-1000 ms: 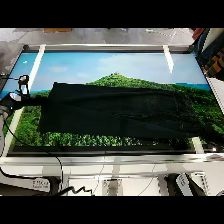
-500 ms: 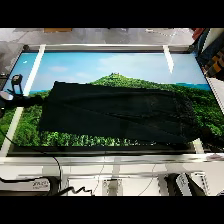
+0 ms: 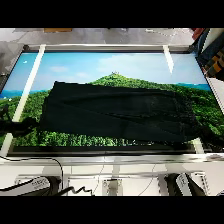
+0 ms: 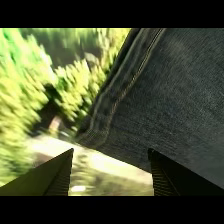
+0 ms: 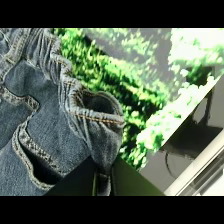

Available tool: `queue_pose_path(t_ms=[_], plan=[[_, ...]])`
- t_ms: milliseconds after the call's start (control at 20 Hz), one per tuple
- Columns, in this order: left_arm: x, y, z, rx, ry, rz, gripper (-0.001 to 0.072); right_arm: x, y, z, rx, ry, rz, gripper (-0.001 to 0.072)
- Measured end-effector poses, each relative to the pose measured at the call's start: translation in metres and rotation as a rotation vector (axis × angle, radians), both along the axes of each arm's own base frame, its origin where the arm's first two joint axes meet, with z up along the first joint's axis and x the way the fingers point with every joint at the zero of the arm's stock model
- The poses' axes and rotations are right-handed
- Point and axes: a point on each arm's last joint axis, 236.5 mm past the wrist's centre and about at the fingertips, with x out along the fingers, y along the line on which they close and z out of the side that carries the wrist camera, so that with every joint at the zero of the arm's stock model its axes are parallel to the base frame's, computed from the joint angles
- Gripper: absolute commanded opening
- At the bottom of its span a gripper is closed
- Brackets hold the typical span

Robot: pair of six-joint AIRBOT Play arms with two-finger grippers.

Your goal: Fold the clothes and pants, and hang the long-sleeved shirts on hangers.

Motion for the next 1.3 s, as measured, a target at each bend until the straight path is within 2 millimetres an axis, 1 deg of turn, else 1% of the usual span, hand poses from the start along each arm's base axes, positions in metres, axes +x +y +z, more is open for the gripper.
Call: queue_pose_path(t_ms=[100, 150, 200, 250, 300, 400, 500, 600, 700, 800, 900, 1000, 1100, 1200, 1300], plan=[[0.001, -0.012, -0.01, -0.042, -0.023, 0.043, 0.0511, 0.001, -0.003, 0.001, -0.011, -0.007, -0.004, 0.0032], [0.007, -0.017, -0.013, -0.052, -0.046, 0.064, 0.0495, 0.002, -0.004, 0.002, -0.015, -0.009, -0.005, 0.0032], [0.013, -0.021, -0.015, -0.06, -0.066, 0.085, 0.0442, 0.002, -0.004, 0.002, -0.019, -0.01, -0.003, 0.0032], [0.018, -0.023, -0.017, -0.056, -0.082, 0.097, 0.0266, 0.002, -0.004, 0.002, -0.022, -0.01, 0.0, 0.0032], [0.024, -0.024, -0.019, -0.045, -0.097, 0.108, 0.0024, 0.002, -0.004, 0.002, -0.025, -0.009, 0.007, 0.0032], [0.032, -0.029, -0.021, -0.03, -0.119, 0.104, 0.002, 0.001, -0.003, 0.002, -0.028, -0.004, 0.02, 0.0032], [0.041, -0.033, -0.014, -0.023, -0.148, 0.094, 0.0019, 0.001, 0.0, 0.002, -0.019, 0.006, 0.036, 0.0032], [0.05, -0.029, 0.003, -0.008, -0.196, 0.086, 0.0019, -0.001, 0.002, 0.007, -0.012, 0.023, 0.06, 0.0031], [0.054, -0.02, 0.027, 0.013, -0.251, 0.091, 0.0019, -0.004, 0.003, 0.015, -0.016, 0.051, 0.094, 0.0031], [0.051, -0.004, 0.053, 0.06, -0.304, 0.103, 0.0018, -0.007, 0.003, 0.029, -0.029, 0.07, 0.123, 0.0031], [0.04, 0.011, 0.074, 0.123, -0.327, 0.099, 0.0018, -0.012, 0.006, 0.044, -0.047, 0.08, 0.146, 0.0031], [0.028, 0.021, 0.087, 0.174, -0.33, 0.091, 0.0017, -0.018, 0.013, 0.055, -0.053, 0.088, 0.166, 0.0031], [0.022, 0.027, 0.094, 0.21, -0.335, 0.088, 0.0015, -0.022, 0.018, 0.063, -0.057, 0.089, 0.177, 0.0031], [0.026, 0.029, 0.098, 0.239, -0.351, 0.087, 0.0013, -0.02, 0.021, 0.069, -0.057, 0.068, 0.173, 0.003], [0.04, 0.03, 0.105, 0.261, -0.381, 0.104, 0.0012, -0.014, 0.023, 0.076, -0.05, 0.032, 0.158, 0.003]])
